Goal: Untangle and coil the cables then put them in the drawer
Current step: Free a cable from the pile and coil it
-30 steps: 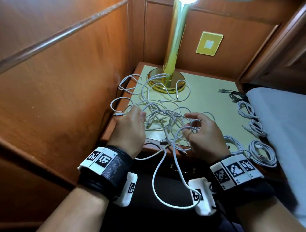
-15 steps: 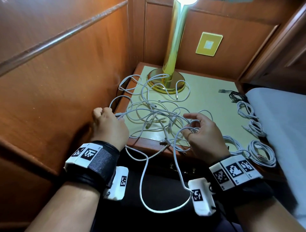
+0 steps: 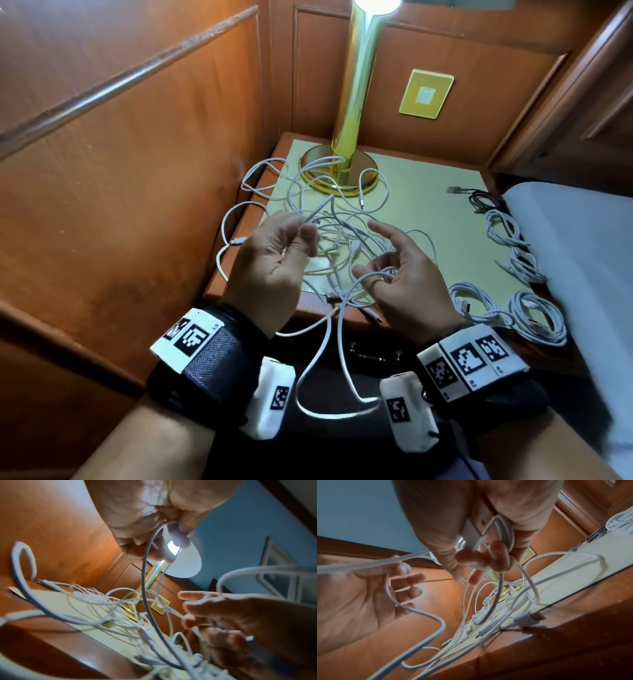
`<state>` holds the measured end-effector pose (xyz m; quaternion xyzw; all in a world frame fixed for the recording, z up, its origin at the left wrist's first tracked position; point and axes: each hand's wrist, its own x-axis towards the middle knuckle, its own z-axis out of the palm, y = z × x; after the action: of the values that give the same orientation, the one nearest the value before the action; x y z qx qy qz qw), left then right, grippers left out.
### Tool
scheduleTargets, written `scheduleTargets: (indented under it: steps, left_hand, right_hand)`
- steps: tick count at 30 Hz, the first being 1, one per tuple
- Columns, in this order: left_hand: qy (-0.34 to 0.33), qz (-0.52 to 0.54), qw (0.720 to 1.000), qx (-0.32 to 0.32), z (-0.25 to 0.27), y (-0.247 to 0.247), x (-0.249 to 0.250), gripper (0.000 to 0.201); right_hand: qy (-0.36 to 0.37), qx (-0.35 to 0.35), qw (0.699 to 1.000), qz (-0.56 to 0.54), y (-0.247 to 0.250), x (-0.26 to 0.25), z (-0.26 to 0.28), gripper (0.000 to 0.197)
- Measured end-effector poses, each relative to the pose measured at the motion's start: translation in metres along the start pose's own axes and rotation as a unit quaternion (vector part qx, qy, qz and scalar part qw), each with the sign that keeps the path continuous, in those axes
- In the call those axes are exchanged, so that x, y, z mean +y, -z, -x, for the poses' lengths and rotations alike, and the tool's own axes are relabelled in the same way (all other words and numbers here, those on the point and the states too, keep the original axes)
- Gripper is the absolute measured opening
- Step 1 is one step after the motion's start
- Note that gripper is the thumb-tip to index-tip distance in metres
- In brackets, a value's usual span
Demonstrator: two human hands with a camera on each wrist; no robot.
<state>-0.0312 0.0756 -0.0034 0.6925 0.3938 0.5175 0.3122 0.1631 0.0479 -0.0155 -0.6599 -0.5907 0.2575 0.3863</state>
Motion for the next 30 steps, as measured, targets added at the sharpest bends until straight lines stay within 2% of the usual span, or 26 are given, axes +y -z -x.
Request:
scheduleTargets:
  steps: [4, 7, 11, 16, 19, 21, 25, 27, 30]
  left_hand:
    - [0.027, 0.127, 0.992, -0.005, 0.003, -0.008, 0.013, 0.04]
    - [0.073, 0.256, 0.964, -0.019, 0.002, -0.003, 0.018, 0.036]
    - [0.08, 0.33, 0.94, -0.044, -0.001, 0.005, 0.025, 0.027]
    - [0.124, 0.418, 0.9, -0.021, -0.001, -0.001, 0.022, 0.021]
    - [0.158, 0.473, 0.867, -0.009, -0.004, -0.001, 0.019, 0.028]
    - [0.181, 0.452, 0.874, 0.008, -0.006, -0.001, 0.017, 0.028]
    - [0.202, 0.369, 0.906, 0.057, -0.007, -0.002, 0.016, 0.011]
    - [0.206, 0.327, 0.92, 0.071, -0.008, -0.002, 0.014, 0.013]
    - [0.171, 0.165, 0.97, 0.054, -0.008, -0.002, 0.005, 0.02]
  right_hand:
    - [0.021, -0.007, 1.0, -0.005, -0.004, -0.003, 0.0, 0.08]
    - [0.015, -0.008, 1.0, -0.001, -0.005, -0.003, -0.002, 0.081]
    - [0.003, 0.001, 1.0, 0.016, -0.005, -0.002, -0.005, 0.077]
    - [0.018, -0.002, 1.0, 0.021, -0.01, -0.005, -0.005, 0.068]
    - [0.02, -0.001, 0.999, 0.042, -0.012, -0.005, -0.006, 0.059]
    - [0.01, 0.012, 0.999, 0.051, -0.013, -0.002, -0.008, 0.058]
    - [-0.023, 0.042, 0.998, 0.046, -0.01, 0.004, -0.013, 0.059]
    - [-0.036, 0.058, 0.997, 0.028, -0.008, 0.006, -0.015, 0.056]
    - [-0.023, 0.092, 0.995, 0.003, -0.008, 0.007, -0.017, 0.04]
